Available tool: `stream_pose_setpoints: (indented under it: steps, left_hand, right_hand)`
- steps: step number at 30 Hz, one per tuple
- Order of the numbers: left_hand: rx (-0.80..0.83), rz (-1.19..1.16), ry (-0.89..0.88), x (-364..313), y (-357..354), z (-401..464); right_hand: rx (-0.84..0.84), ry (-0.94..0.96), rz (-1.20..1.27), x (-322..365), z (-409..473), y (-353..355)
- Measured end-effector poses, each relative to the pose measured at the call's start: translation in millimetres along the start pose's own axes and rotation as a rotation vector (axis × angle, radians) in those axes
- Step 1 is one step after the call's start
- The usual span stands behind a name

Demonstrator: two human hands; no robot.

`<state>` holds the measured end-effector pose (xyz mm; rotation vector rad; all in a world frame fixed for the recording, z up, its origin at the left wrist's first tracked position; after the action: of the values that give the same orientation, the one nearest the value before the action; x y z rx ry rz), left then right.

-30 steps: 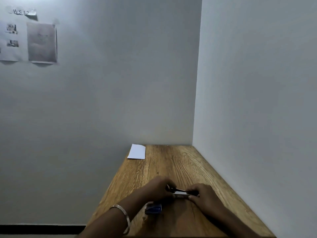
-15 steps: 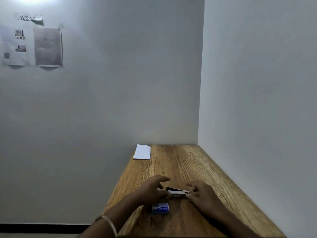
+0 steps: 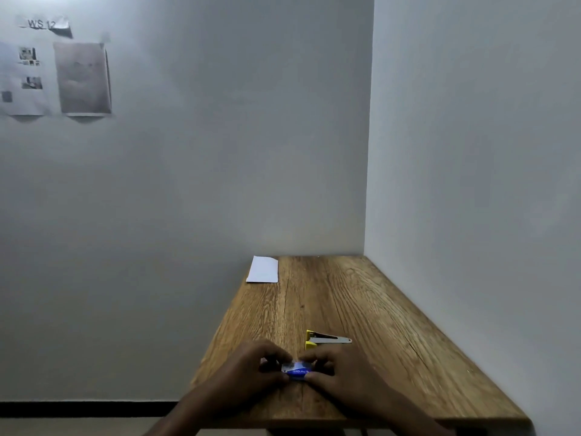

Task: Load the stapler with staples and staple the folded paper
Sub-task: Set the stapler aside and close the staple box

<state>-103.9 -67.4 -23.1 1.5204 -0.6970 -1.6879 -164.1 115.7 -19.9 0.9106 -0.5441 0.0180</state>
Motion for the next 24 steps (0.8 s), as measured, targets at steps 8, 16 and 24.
stream_pose_setpoints:
  steps: [8, 16, 24]
  left_hand:
    - [-0.116, -0.014, -0.072, -31, -1, 30]
    - [-0.179, 0.064, -0.111, -53, -10, 74]
    - [-0.163, 0.036, -0.098, -35, -29, 80]
  right_hand:
    - [-0.099, -0.056, 0.011, -26, 5, 38]
    - [-0.142, -0.121, -0.022, -57, 13, 61]
    - [-0.217, -0.202, 0.132, -78, 1, 45]
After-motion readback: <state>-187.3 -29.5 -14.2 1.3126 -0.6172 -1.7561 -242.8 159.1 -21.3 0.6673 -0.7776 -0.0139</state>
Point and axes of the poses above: each hand's wrist, its own z-axis towards the middle knuckle, its own y-axis out of the back of the hand, x = y × z, the point moved 5 cm from there along z, towards the middle knuckle, and after that the axes turned 13 degrees about y, right-handed, at the moved point
